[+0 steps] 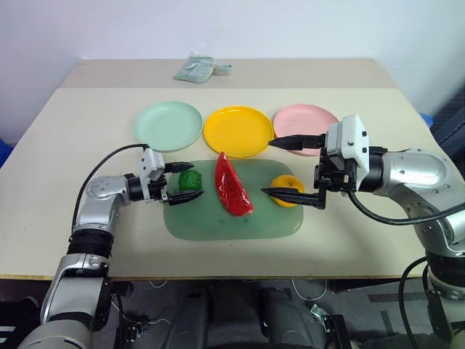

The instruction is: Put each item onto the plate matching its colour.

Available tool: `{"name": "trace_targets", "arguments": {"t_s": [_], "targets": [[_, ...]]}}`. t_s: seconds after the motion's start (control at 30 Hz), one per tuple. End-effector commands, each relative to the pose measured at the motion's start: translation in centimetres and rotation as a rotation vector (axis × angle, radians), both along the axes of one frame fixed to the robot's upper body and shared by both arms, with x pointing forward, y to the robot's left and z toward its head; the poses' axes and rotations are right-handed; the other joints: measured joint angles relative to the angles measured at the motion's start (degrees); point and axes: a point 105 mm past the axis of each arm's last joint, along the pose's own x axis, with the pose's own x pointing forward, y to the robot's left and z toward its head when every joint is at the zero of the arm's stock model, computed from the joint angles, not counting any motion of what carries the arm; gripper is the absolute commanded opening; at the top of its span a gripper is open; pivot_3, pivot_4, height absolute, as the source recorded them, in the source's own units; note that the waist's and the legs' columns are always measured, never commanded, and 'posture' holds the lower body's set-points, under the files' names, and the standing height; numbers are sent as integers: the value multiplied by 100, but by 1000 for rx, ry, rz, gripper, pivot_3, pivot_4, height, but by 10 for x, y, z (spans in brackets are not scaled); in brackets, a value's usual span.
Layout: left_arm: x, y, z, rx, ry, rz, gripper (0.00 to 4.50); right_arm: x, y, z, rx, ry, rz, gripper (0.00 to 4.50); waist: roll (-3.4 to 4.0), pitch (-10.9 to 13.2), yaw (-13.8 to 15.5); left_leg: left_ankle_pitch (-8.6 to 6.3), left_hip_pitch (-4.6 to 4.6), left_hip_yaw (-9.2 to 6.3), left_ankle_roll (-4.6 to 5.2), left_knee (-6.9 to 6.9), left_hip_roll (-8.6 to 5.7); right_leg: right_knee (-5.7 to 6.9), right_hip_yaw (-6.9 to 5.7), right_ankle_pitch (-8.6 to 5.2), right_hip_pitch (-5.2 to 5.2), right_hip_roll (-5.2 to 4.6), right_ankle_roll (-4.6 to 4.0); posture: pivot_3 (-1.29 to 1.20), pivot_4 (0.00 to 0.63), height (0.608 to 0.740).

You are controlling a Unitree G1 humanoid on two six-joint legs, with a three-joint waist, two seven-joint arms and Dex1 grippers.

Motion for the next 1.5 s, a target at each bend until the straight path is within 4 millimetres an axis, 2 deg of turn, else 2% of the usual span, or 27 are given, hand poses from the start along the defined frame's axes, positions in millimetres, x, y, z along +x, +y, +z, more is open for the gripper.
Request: {"name": "trace_targets", "arguments": {"t_s": [0.03, 0.13, 0.17, 0.27, 0.33, 0.47, 0.53, 0.6, 0.67, 0.73, 0.8, 0.87, 1.0, 1.1, 1.13, 1.3, 1.4, 1.5], "targets": [[4, -1, -8, 55, -28, 13, 3937, -6, 0, 8, 5, -42, 4, 4500, 0, 0, -4, 0, 0, -1, 0, -1, 0, 0, 0, 0, 0, 0, 0, 0, 150, 740], [4, -2, -15, 59, -17, 15, 2711, -6, -1, 8, 4, -43, -1, 4500, 0, 0, -3, 0, 1, -2, 0, -2, 1, 1, 0, 0, 0, 1, 0, 0, 150, 740], [6, -2, -11, 38, -26, 28, 2578, -7, -1, 8, 4, -43, -2, 4500, 0, 0, 0, 0, 1, -1, 0, -1, 0, 2, 0, 0, 0, 0, 0, 0, 150, 740], [12, 3, 5, -23, -69, 73, 2578, -6, -2, 7, 2, -45, -8, 4500, 0, 0, 2, 0, 1, -2, 0, 2, 0, 2, 0, 0, 1, 0, 0, 0, 150, 740], [18, 14, 19, -63, -92, 133, 2578, -5, -2, 8, 8, -44, -6, 4500, 0, 0, -5, 0, 1, -2, 0, 1, 0, 2, 0, 0, 1, 0, 0, 0, 150, 740], [45, 44, 57, -206, -157, 397, 2578, 0, 1, 9, 36, -31, -15, 4500, -2, 1, -2, 0, 0, -5, 0, 3, 1, 4, -2, 0, 0, 1, 0, 0, 150, 740], [63, 58, 75, -250, -223, 568, 2578, 15, 4, 14, 81, -47, -72, 4500, -2, 0, -5, 0, 0, -5, 0, 4, 0, 4, -2, 0, 0, 0, 1, 0, 150, 740], [77, 64, 86, -315, -221, 677, 2578, 30, 6, 17, 116, -75, -139, 4500, -2, 0, 3, 0, 1, -5, 0, 7, 0, 6, -2, 1, 1, 0, 2, 0, 150, 740], [89, 63, 88, -365, -167, 743, 2578, 43, 9, 18, 132, -116, -196, 4500, -4, -1, 15, 0, 1, -5, 0, 7, -2, 7, -3, 1, 1, 0, 2, 0, 150, 740], [98, 61, 82, -346, -126, 797, 2578, 49, 13, 16, 150, -100, -211, 4500, -5, -1, 12, 0, -2, -5, 0, 6, -4, 5, -4, 1, 1, -1, 2, 0, 150, 740], [104, 56, 73, -324, -83, 831, 2578, 51, 16, 14, 163, -88, -212, 4500, -4, -1, -4, 0, -2, -3, 0, 4, -5, 2, -4, 1, 0, -1, 2, 0, 150, 740], [107, 52, 73, -416, -40, 838, 2578, 52, 17, 14, 165, -91, -222, 4500, -4, -1, -11, 0, -2, -3, 0, 1, -5, 2, -4, 1, -2, 0, 2, 0, 150, 740], [110, 53, 69, -386, -49, 880, 2578, 50, 16, 15, 159, -103, -222, 4500, -6, 0, -21, 0, -3, -3, 0, 0, -5, 3, -4, 1, -4, 0, 2, 0, 150, 740], [111, 63, 75, -423, -69, 951, 4020, 48, 12, 12, 147, -111, -233, 4500, -6, 0, -18, 0, -3, -4, 0, -2, -5, 3, -4, 1, -6, 1, 2, 0, 150, 740], [111, 63, 78, -427, -84, 941, 4463, 48, 11, 12, 145, -112, -238, 4500, -6, 0, -16, 0, -3, -4, 0, -2, -4, 3, -4, 1, -6, 1, 2, 0, 150, 740], [109, 65, 101, -414, -180, 891, 4463, 46, 10, 12, 147, -119, -245, 4500, -6, 0, -16, 0, -3, -3, 0, -2, -5, 4, -4, 1, -5, 1, 2, 0, 150, 740], [103, 54, 115, -412, -227, 758, 4463, 49, 8, 11, 145, -111, -262, 4500, -6, 0, -10, 0, -3, -2, 0, -1, -5, 3, -4, 1, -5, 1, 2, 0, 150, 740], [73, 23, 128, -441, -191, 335, 4463, 50, 5, 16, 174, -88, -267, 4500, -6, 0, -15, 0, -7, -2, 0, 0, -5, 3, -4, 1, -5, 1, 2, 0, 150, 740]]}}
